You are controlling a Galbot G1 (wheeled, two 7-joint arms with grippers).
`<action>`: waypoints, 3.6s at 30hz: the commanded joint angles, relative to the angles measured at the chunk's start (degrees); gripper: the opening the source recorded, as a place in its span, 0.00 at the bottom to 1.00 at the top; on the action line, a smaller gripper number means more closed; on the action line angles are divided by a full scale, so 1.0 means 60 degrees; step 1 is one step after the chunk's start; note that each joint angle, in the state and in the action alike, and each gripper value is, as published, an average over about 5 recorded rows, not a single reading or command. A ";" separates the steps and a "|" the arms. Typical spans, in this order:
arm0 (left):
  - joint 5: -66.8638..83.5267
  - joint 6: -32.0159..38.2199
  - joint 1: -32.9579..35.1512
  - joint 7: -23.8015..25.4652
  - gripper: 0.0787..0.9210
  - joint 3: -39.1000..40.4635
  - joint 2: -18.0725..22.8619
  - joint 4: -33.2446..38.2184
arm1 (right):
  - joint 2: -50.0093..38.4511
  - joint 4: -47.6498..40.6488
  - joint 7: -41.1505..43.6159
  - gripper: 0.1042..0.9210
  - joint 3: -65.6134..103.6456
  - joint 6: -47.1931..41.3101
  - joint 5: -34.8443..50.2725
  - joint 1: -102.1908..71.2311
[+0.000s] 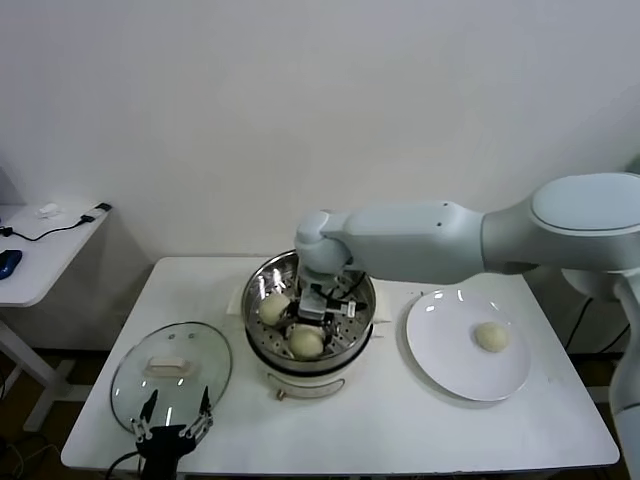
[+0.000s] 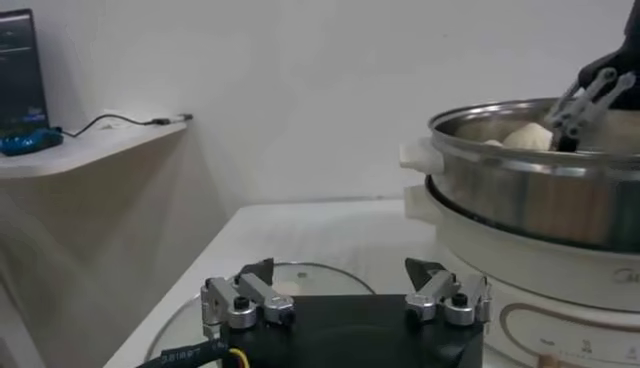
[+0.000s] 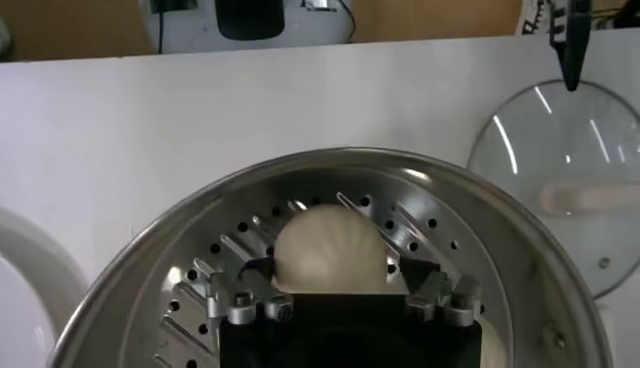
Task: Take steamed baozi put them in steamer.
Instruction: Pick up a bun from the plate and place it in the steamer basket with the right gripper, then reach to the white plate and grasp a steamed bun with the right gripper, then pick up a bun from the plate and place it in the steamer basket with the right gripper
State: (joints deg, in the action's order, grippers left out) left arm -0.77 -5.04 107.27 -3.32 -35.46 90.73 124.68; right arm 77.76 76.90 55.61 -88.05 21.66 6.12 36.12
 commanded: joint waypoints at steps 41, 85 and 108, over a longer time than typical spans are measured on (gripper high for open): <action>-0.0190 -0.0038 0.0040 0.0016 0.88 -0.0100 0.0174 -0.0051 | -0.7305 -0.2544 0.0746 0.88 0.0611 -0.4090 0.1637 -0.2047; -0.0234 0.0028 0.0213 -0.0016 0.88 -0.0090 0.0126 -0.0035 | -0.6090 -0.3537 0.0385 0.72 0.2540 -0.4846 0.0417 -0.3509; -0.0161 0.0039 0.0222 -0.0024 0.88 0.0126 -0.0093 0.0183 | -0.3652 0.2281 -0.0561 0.71 -0.1705 -0.7139 0.9335 0.4488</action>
State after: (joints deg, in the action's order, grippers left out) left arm -1.75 -4.86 108.50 -3.40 -34.75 90.34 125.35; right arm 48.72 74.97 58.20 -92.77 -13.30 38.44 48.34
